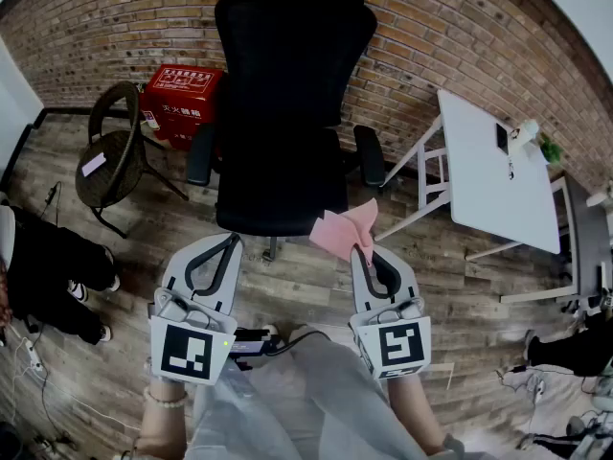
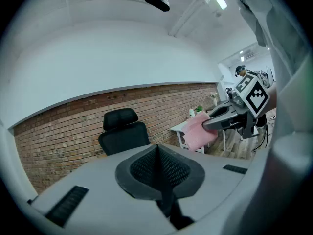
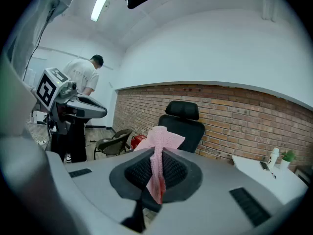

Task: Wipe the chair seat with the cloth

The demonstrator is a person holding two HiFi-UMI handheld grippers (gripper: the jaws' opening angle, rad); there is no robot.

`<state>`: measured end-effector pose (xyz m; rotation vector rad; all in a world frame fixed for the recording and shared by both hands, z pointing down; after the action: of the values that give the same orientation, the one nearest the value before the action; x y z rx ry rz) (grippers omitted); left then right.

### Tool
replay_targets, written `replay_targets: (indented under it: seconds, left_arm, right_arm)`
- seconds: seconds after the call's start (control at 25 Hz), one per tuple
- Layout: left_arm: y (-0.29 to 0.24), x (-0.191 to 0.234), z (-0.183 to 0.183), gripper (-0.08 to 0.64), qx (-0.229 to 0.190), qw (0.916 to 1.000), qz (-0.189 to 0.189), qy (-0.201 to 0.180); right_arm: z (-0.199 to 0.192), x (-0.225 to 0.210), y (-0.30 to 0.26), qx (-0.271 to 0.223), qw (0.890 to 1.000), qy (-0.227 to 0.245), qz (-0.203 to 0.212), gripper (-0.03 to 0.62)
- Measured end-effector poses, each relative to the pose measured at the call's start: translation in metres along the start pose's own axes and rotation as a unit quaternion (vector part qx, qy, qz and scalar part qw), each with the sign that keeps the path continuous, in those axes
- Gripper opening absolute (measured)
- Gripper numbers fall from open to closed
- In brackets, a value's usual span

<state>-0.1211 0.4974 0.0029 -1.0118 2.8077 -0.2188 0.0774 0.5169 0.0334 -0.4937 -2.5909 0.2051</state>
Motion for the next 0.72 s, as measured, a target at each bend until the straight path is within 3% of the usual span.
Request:
replay_targets:
  seconds: [0.72]
  left_arm:
    - [0.0008, 0.0024, 0.0003, 0.018, -0.006, 1.0000, -0.004, -0.001]
  right_arm:
    - [-0.0014, 0.0050, -0.0015, 0.012, 1.000, -0.005, 0.006, 0.055]
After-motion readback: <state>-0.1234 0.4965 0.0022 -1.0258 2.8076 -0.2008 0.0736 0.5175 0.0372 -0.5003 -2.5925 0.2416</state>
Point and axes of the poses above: the fingertips, and each gripper's own axes: y backward along the fingers, x to its left, z out of its top, the point moved 4 cm from there along y, backward along the fingers, and after that the axes turned 15 degrees about y, right-handed, at the moved point
